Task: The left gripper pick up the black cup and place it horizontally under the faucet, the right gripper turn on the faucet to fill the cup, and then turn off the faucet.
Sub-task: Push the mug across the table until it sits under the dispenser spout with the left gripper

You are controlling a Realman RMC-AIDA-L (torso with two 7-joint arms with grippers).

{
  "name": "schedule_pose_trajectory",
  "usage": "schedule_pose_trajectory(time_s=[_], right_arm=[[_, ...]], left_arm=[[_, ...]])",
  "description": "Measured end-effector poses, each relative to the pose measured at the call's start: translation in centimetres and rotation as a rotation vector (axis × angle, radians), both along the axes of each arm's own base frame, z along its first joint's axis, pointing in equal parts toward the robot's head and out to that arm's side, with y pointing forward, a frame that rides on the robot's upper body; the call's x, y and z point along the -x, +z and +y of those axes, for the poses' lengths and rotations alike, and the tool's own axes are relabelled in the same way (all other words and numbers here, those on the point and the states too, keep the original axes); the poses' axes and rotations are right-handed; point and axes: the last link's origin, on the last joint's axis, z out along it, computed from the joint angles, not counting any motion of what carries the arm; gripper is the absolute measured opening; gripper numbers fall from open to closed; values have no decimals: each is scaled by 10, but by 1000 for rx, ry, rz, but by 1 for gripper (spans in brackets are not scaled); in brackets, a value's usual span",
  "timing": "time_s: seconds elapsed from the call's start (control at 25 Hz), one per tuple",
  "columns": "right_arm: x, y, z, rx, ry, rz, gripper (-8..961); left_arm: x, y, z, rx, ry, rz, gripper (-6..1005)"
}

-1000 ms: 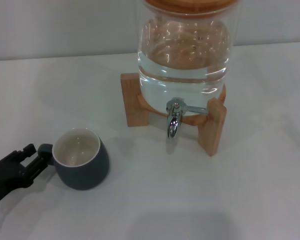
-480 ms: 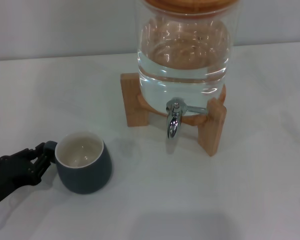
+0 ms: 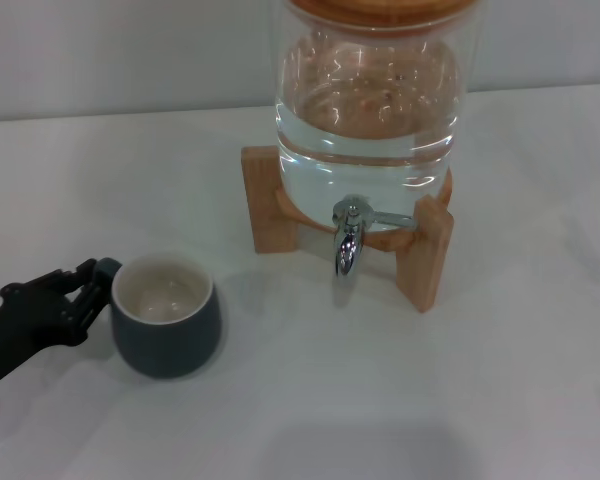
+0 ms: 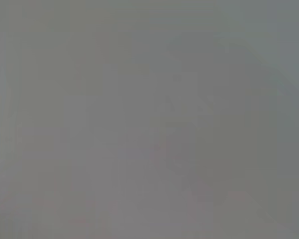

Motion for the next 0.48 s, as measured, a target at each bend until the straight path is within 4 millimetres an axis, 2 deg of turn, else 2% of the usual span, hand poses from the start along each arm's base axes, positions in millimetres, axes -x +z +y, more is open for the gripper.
schedule_pose_trajectory(time_s=[0.24,0.48], right_arm=[[2,0,4,-1,7,-4,816],[4,0,7,-2,17,-8,816]], left_arm=[[-18,-9,11,46,-74,15,198],[-45,-26,26,115,-169,50,198]])
